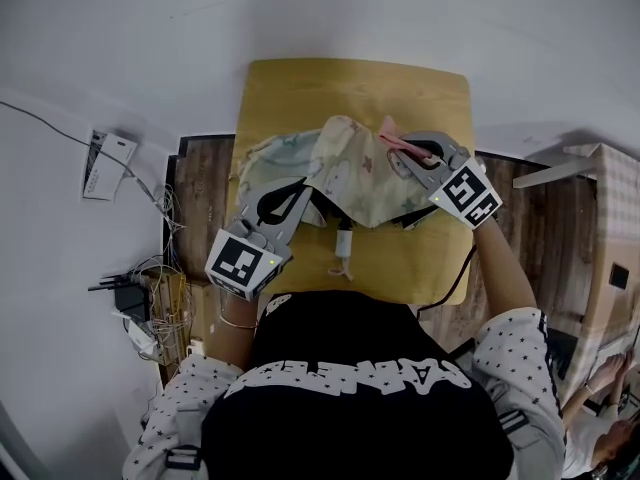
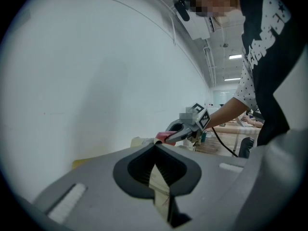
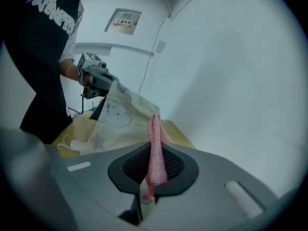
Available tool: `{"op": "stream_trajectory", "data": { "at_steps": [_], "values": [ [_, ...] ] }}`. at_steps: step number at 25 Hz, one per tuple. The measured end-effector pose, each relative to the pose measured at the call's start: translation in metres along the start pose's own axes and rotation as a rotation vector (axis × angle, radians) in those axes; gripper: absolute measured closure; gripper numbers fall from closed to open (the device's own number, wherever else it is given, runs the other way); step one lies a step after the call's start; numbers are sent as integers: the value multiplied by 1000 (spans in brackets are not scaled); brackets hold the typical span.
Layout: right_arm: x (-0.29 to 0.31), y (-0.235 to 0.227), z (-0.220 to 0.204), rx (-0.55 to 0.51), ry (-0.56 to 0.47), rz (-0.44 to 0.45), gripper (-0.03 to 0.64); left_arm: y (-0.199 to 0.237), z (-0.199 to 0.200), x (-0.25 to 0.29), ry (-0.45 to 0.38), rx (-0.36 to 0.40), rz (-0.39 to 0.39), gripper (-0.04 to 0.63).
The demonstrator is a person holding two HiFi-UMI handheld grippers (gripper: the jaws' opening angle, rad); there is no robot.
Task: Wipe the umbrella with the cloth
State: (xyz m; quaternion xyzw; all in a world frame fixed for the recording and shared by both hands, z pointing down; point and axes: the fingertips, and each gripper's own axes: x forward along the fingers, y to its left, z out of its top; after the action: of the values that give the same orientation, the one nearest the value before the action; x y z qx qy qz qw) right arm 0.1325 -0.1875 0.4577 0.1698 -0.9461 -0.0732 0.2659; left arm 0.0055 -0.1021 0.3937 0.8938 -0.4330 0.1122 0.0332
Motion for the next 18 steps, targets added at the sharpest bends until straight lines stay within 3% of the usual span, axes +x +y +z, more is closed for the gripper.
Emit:
{"op": "stream_trajectory", "data": {
  "at_steps": [8,18],
  "values": [
    [17,20,-34,-80,115,93,586,-1,4,4,3,-6,-10,594],
    [5,47,-47,-45,131,146,586,-17,11,23,-21,1,-82,594]
  ]
}}
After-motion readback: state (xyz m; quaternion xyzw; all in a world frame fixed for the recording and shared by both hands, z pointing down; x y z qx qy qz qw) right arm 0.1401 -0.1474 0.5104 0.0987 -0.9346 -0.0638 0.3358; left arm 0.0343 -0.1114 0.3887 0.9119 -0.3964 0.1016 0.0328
